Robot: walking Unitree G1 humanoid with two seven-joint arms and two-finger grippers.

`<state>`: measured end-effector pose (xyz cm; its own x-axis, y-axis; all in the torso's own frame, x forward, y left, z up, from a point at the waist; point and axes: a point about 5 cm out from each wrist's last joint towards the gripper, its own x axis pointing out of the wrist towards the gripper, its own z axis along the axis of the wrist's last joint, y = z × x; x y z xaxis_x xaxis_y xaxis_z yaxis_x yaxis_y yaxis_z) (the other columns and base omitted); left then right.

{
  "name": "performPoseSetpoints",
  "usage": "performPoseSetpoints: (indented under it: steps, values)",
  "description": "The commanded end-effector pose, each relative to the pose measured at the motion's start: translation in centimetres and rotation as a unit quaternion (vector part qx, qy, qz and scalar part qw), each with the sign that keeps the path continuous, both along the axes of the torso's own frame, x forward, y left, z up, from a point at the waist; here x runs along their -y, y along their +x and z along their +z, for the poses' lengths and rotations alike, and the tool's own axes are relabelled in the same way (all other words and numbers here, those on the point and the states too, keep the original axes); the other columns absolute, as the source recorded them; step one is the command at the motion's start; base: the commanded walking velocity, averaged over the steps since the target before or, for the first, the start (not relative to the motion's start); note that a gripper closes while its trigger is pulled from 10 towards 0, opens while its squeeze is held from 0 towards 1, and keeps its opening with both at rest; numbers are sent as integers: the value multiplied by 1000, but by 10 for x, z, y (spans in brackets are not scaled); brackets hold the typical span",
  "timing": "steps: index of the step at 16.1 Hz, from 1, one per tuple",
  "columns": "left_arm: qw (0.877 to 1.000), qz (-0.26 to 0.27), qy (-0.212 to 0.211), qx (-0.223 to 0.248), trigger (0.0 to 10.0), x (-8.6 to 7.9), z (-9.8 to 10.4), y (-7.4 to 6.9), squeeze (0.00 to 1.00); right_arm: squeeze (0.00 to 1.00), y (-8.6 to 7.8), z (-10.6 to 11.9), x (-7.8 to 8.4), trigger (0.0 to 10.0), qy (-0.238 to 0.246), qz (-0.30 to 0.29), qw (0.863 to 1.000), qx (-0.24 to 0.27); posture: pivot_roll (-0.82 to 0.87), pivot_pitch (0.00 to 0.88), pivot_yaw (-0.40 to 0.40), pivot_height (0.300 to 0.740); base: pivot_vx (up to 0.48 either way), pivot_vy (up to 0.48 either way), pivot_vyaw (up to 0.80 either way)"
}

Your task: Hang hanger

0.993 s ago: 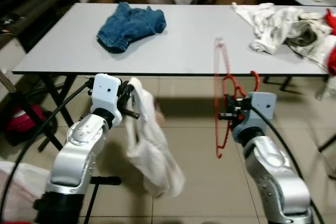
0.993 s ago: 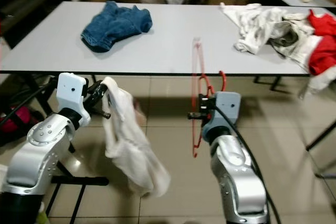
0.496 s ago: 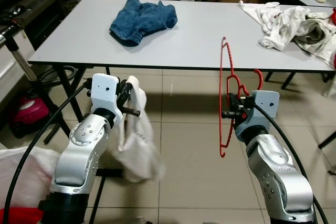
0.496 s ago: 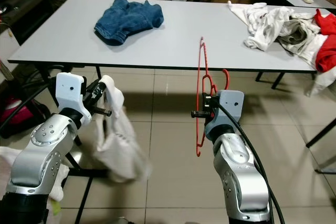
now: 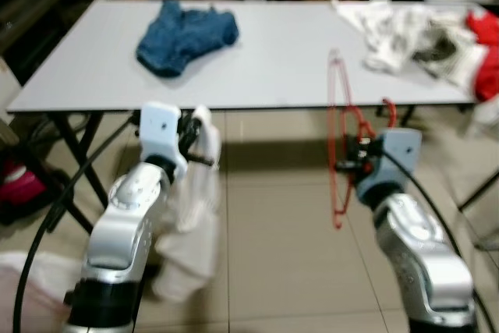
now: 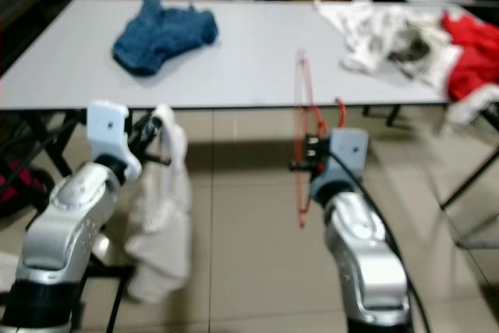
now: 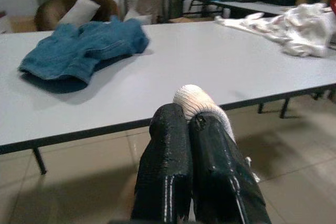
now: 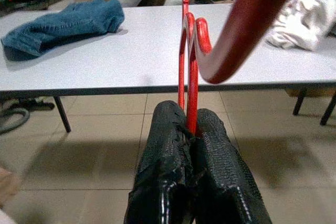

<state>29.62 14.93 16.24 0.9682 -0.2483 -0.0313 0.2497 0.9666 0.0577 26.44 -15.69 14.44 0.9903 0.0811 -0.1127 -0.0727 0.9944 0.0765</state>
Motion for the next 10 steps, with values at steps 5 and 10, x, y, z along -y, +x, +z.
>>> performPoseSetpoints:
  steps: [5, 10]
  values:
    - [1000, 11, 2, 15, 10000, -2, 7, 6, 0, 0, 10, 8, -5, 10000, -23, 41, 999, 9, -75, 0, -20, 740, 398, 0, 0]
    - [1000, 13, -1, 25, 10000, -3, 12, 7, 0, 0, 15, 14, -1, 10000, -46, 74, 996, 18, -74, 0, -33, 740, 398, 0, 0]
